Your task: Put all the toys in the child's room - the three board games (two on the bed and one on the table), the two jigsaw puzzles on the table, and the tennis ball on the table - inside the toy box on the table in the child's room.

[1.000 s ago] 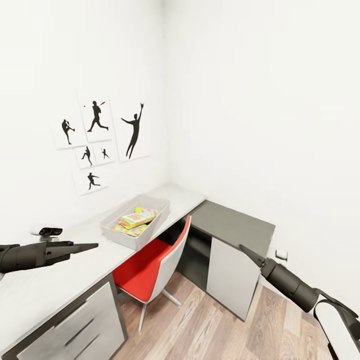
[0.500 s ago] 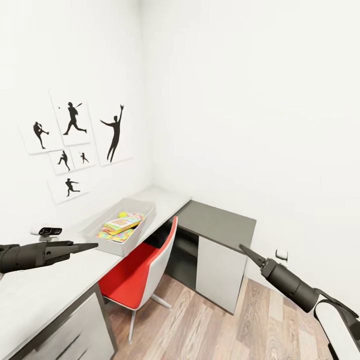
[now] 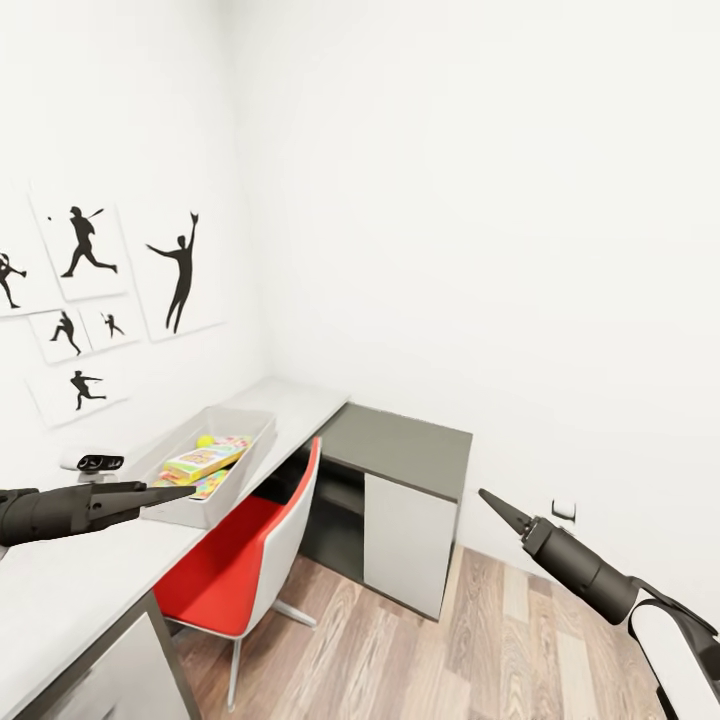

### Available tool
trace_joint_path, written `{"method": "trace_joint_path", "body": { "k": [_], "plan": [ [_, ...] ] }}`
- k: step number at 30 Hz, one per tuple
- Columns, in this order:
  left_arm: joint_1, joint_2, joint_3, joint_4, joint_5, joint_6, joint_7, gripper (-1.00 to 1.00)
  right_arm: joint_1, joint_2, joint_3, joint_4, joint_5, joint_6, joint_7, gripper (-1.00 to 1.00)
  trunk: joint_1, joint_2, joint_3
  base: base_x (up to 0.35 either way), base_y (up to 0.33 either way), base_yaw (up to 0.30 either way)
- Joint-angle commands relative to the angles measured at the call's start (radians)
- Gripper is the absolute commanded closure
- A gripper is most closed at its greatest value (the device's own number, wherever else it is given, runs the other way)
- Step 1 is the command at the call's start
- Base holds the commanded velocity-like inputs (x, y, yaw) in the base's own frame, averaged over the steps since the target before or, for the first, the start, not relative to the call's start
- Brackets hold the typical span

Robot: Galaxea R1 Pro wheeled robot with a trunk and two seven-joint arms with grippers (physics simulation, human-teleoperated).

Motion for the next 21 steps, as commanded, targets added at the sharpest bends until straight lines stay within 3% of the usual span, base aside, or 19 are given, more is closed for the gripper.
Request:
{"method": "trace_joint_path", "body": {
  "k": [1, 21],
  "plan": [
    [0.0, 0.001, 0.0, 0.0, 0.0, 0.011, -0.003, -1.0, -0.001, 0.0, -0.001, 0.0, -0.006, 0.007, 0.0, -1.0, 0.0, -0.001, 0.0, 0.0, 0.0, -0.258],
    [0.0, 0.002, 0.001, 0.0, -0.001, 0.011, -0.003, -1.0, -0.001, 0.002, -0.002, 0.009, -0.005, 0.007, 0.0, -1.0, 0.0, -0.001, 0.015, 0.0, 0.0, -0.258]
  ]
}}
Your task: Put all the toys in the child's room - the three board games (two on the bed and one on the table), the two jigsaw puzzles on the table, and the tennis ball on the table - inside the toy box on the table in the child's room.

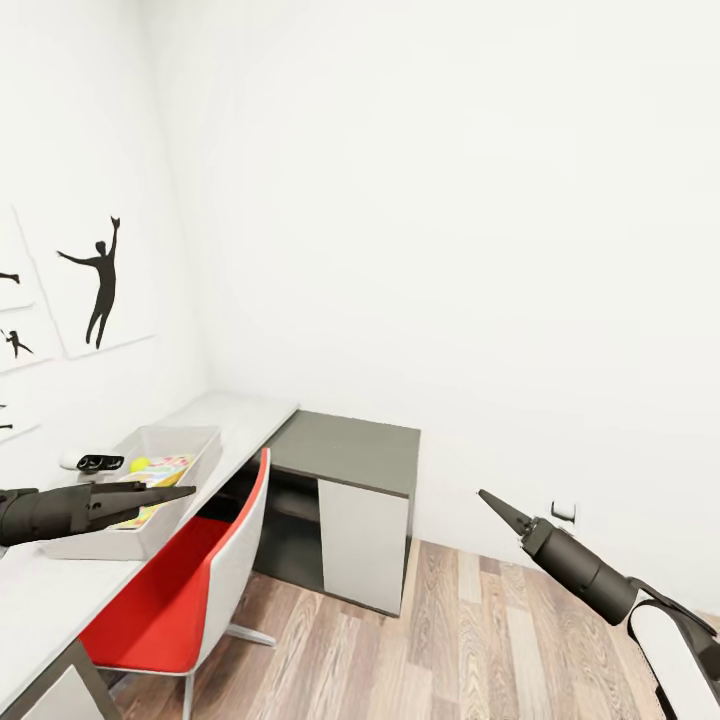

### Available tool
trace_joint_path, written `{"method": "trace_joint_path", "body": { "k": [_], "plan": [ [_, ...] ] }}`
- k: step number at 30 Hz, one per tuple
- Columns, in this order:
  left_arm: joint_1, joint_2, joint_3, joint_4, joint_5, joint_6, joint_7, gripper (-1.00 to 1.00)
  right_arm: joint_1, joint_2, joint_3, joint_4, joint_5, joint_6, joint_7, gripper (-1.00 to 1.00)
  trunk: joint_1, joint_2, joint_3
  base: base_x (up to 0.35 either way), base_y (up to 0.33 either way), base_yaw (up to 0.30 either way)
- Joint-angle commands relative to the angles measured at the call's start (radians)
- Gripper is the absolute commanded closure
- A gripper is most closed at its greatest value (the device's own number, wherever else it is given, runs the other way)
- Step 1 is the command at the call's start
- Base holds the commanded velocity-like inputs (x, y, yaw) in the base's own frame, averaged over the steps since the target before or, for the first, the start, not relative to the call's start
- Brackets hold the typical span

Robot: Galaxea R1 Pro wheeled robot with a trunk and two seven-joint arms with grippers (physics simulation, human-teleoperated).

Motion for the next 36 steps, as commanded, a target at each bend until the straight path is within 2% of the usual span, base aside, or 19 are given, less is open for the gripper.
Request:
{"method": "trace_joint_path", "body": {
  "k": [1, 22, 30, 34, 36],
  "plan": [
    [0.0, 0.001, 0.0, 0.0, 0.0, 0.011, -0.003, -1.0, -0.001, -0.001, -0.001, 0.0, -0.005, 0.007, 0.0, -1.0, 0.0, -0.001, 0.0, 0.0, 0.0, -0.258],
    [0.0, 0.0, -0.001, 0.0, 0.0, 0.011, -0.003, -1.0, -0.001, 0.002, 0.002, 0.006, 0.001, 0.005, -0.009, -1.0, 0.0, -0.001, 0.016, -0.026, 0.013, -0.257],
    [0.0, -0.011, -0.007, 0.002, -0.005, 0.01, -0.003, -1.0, -0.001, 0.003, 0.006, 0.014, 0.007, 0.003, -0.024, -1.0, 0.0, -0.001, 0.018, -0.001, 0.001, -0.08],
    [0.0, -0.023, -0.013, 0.025, -0.04, 0.011, 0.015, -1.0, -0.002, 0.003, 0.011, 0.038, 0.009, 0.005, -0.065, -1.0, 0.0, -0.001, 0.018, 0.0, 0.0, -0.007],
    [-0.003, -0.062, -0.018, 0.046, -0.08, 0.011, 0.076, -1.0, -0.002, 0.0, 0.012, 0.054, 0.008, 0.012, -0.121, -1.0, 0.0, -0.001, 0.018, 0.0, 0.0, -0.002]
  ]
}}
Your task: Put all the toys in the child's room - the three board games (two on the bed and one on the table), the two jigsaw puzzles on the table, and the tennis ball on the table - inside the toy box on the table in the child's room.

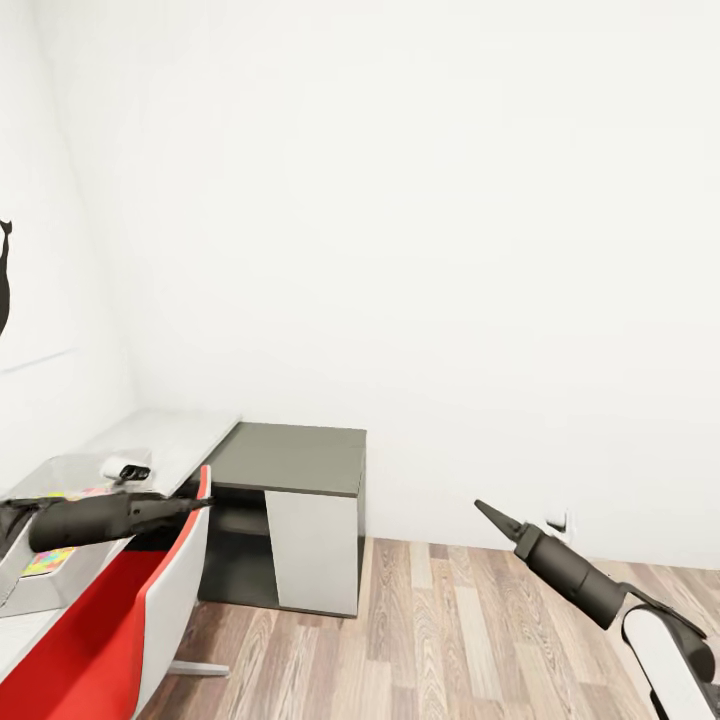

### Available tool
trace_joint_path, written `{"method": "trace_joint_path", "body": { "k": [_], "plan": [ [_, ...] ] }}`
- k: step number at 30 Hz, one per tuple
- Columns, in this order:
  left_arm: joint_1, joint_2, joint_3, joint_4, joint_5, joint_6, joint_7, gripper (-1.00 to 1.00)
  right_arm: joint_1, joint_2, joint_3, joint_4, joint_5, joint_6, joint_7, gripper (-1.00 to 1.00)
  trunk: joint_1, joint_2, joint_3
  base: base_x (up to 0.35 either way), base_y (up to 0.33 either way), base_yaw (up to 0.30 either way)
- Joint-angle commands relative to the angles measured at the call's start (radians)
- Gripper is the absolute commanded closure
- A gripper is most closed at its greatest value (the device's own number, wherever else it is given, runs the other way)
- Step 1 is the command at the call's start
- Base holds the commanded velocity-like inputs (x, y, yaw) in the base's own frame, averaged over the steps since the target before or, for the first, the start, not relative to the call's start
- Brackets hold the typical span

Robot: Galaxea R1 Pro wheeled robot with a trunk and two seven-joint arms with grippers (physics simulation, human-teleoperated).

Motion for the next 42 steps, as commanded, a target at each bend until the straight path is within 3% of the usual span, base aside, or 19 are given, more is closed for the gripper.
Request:
{"method": "trace_joint_path", "body": {
  "k": [1, 3, 4, 5, 7, 8, 10, 13, 15, 17, 19, 23, 26, 31, 32, 34, 36, 38, 42],
  "plan": [
    [-0.002, -0.028, -0.002, 0.007, -0.02, 0.011, 0.031, -1.0, 0.0, -0.001, 0.0, 0.012, -0.007, 0.011, -0.034, -1.0, 0.0, -0.001, 0.0, 0.0, 0.0, -0.001],
    [-0.004, -0.085, -0.003, 0.017, -0.072, 0.01, 0.106, -1.0, 0.0, -0.005, 0.002, 0.04, -0.006, 0.014, -0.101, -1.0, 0.0, -0.001, 0.0, 0.0, 0.0, 0.0],
    [-0.004, -0.101, -0.004, 0.02, -0.089, 0.01, 0.128, -1.0, 0.0, -0.005, 0.003, 0.045, -0.006, 0.014, -0.116, -1.0, 0.0, -0.001, 0.0, 0.0, 0.0, 0.0],
    [-0.005, -0.152, -0.005, 0.027, -0.147, 0.01, 0.194, -1.0, 0.001, -0.007, 0.005, 0.058, -0.006, 0.015, -0.158, -1.0, 0.0, -0.001, 0.0, 0.0, 0.0, 0.0],
    [-0.007, -0.219, -0.005, 0.031, -0.228, 0.01, 0.272, -1.0, 0.002, -0.01, 0.006, 0.071, 0.003, 0.016, -0.205, -1.0, 0.0, -0.001, 0.0, 0.0, 0.0, 0.0],
    [-0.007, -0.234, -0.005, 0.032, -0.247, 0.01, 0.287, -1.0, 0.002, -0.01, 0.006, 0.074, 0.009, 0.016, -0.215, -1.0, 0.0, -0.001, 0.0, 0.0, 0.0, 0.0],
    [-0.008, -0.282, -0.009, 0.036, -0.317, 0.011, 0.336, -1.0, 0.002, -0.006, 0.007, 0.084, 0.048, 0.016, -0.256, -1.0, 0.0, -0.001, 0.0, 0.0, 0.0, 0.0],
    [-0.008, -0.313, -0.022, 0.052, -0.383, 0.011, 0.371, -1.0, 0.002, 0.002, 0.016, 0.126, 0.121, 0.012, -0.309, -1.0, 0.0, -0.001, 0.0, 0.0, 0.0, 0.0],
    [-0.008, -0.325, -0.033, 0.083, -0.431, 0.009, 0.393, -1.0, 0.002, 0.016, 0.03, 0.192, 0.192, 0.005, -0.356, -1.0, 0.0, -0.001, 0.0, 0.0, 0.0, 0.0],
    [-0.008, -0.332, -0.039, 0.162, -0.485, -0.026, 0.422, -1.0, 0.001, 0.049, 0.042, 0.29, 0.283, -0.007, -0.408, -1.0, 0.0, -0.001, 0.0, 0.0, 0.0, 0.0],
    [-0.008, -0.342, -0.042, 0.28, -0.518, -0.109, 0.462, -1.0, 0.001, 0.079, 0.048, 0.382, 0.362, -0.061, -0.435, -1.0, 0.0, -0.001, 0.0, 0.0, 0.0, 0.0],
    [-0.008, -0.374, -0.042, 0.503, -0.538, -0.241, 0.617, -1.0, 0.001, 0.099, 0.054, 0.552, 0.471, -0.191, -0.45, -1.0, 0.0, -0.001, 0.0, 0.0, 0.0, 0.0],
    [-0.008, -0.389, -0.044, 0.672, -0.542, -0.369, 0.813, -1.0, 0.0, 0.103, 0.055, 0.729, 0.543, -0.275, -0.454, -1.0, 0.0, -0.001, 0.0, 0.0, 0.0, 0.0],
    [-0.008, -0.427, -0.055, 0.973, -0.546, -0.58, 1.103, -1.0, 0.0, 0.105, 0.061, 0.98, 0.583, -0.432, -0.455, -1.0, 0.0, -0.001, 0.0, 0.0, 0.0, 0.0],
    [-0.008, -0.43, -0.057, 1.007, -0.547, -0.61, 1.136, -1.0, 0.0, 0.105, 0.064, 1.006, 0.591, -0.446, -0.455, -1.0, 0.0, -0.001, 0.0, 0.0, 0.0, 0.0],
    [-0.005, -0.436, -0.06, 1.105, -0.547, -0.698, 1.228, -1.0, 0.0, 0.106, 0.081, 1.079, 0.621, -0.491, -0.457, -1.0, 0.0, -0.001, 0.0, 0.0, 0.0, 0.0],
    [0.017, -0.441, -0.062, 1.219, -0.546, -0.823, 1.364, -1.0, 0.0, 0.106, 0.112, 1.194, 0.679, -0.587, -0.46, -1.0, 0.0, -0.001, 0.0, 0.0, 0.0, 0.0],
    [0.073, -0.441, -0.063, 1.249, -0.546, -0.892, 1.439, -1.0, 0.001, 0.107, 0.123, 1.275, 0.702, -0.653, -0.462, -1.0, 0.0, -0.001, 0.0, 0.0, 0.0, 0.0],
    [0.15, -0.434, -0.064, 1.266, -0.545, -0.971, 1.486, -1.0, 0.0, 0.106, 0.129, 1.36, 0.715, -0.697, -0.463, -1.0, 0.0, -0.001, 0.0, 0.0, 0.0, 0.0]
  ]
}}
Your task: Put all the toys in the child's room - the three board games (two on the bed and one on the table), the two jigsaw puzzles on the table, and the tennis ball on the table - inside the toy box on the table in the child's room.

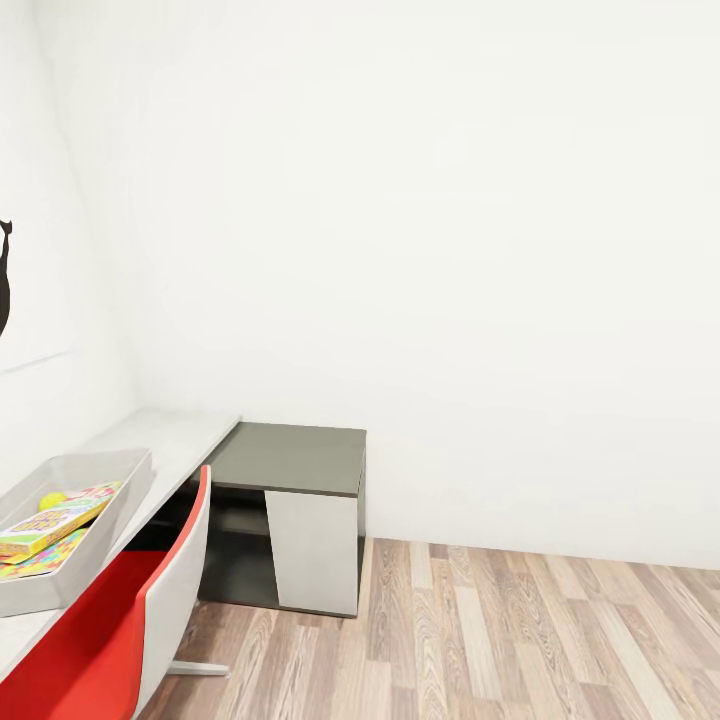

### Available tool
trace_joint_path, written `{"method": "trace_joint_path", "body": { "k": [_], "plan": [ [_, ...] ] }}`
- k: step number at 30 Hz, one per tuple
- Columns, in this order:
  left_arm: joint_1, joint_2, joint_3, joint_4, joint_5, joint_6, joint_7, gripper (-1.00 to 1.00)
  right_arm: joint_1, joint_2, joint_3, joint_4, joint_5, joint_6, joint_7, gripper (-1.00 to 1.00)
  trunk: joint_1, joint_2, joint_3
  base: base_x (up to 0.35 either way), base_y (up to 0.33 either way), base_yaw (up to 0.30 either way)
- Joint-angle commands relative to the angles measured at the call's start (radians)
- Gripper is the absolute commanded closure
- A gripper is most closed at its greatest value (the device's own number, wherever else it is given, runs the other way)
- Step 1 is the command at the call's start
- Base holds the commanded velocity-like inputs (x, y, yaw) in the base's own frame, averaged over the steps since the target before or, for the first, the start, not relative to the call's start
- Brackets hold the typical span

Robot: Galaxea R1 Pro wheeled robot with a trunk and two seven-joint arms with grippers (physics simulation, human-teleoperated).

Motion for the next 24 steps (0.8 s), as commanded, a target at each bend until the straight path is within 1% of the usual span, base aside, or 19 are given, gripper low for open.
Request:
{"method": "trace_joint_path", "body": {
  "k": [1, 3, 7, 12, 18, 21, 24],
  "plan": [
    [0.022, 0.002, 0.0, 0.001, -0.006, -0.015, 0.004, -1.0, -0.001, 0.0, -0.002, 0.018, -0.007, -0.008, 0.006, -1.0, 0.0, -0.001, 0.0, 0.0, 0.0, 0.0],
    [0.061, 0.003, 0.0, 0.003, -0.005, -0.034, 0.01, -1.0, 0.0, 0.005, -0.001, 0.057, -0.005, -0.013, 0.006, -1.0, 0.0, -0.001, 0.0, 0.0, 0.0, 0.0],
    [0.117, 0.002, 0.0, 0.005, -0.004, -0.042, 0.013, -1.0, 0.0, 0.013, -0.001, 0.113, -0.006, -0.015, 0.002, -1.0, 0.0, -0.001, 0.0, 0.0, 0.0, 0.0],
    [0.167, -0.006, 0.0, 0.006, -0.003, -0.037, 0.014, -1.0, 0.001, 0.015, 0.0, 0.131, -0.004, -0.015, 0.0, -1.0, 0.0, -0.001, 0.0, 0.0, 0.0, 0.0],
    [0.184, -0.006, -0.001, 0.004, -0.005, -0.04, 0.014, -1.0, 0.001, 0.017, 0.0, 0.133, -0.004, -0.014, -0.008, -1.0, 0.0, -0.001, -0.005, 0.0, 0.0, 0.0],
    [0.185, -0.002, 0.006, 0.0, -0.004, -0.051, 0.014, -1.0, 0.001, 0.017, 0.0, 0.134, -0.006, -0.014, -0.013, -1.0, 0.0, -0.001, -0.009, 0.0, 0.0, 0.0],
    [0.186, -0.004, 0.009, -0.003, -0.003, -0.064, 0.013, -1.0, 0.001, 0.017, 0.0, 0.133, -0.007, -0.016, -0.015, -1.0, 0.0, -0.001, -0.014, 0.0, 0.0, 0.0]
  ]
}}
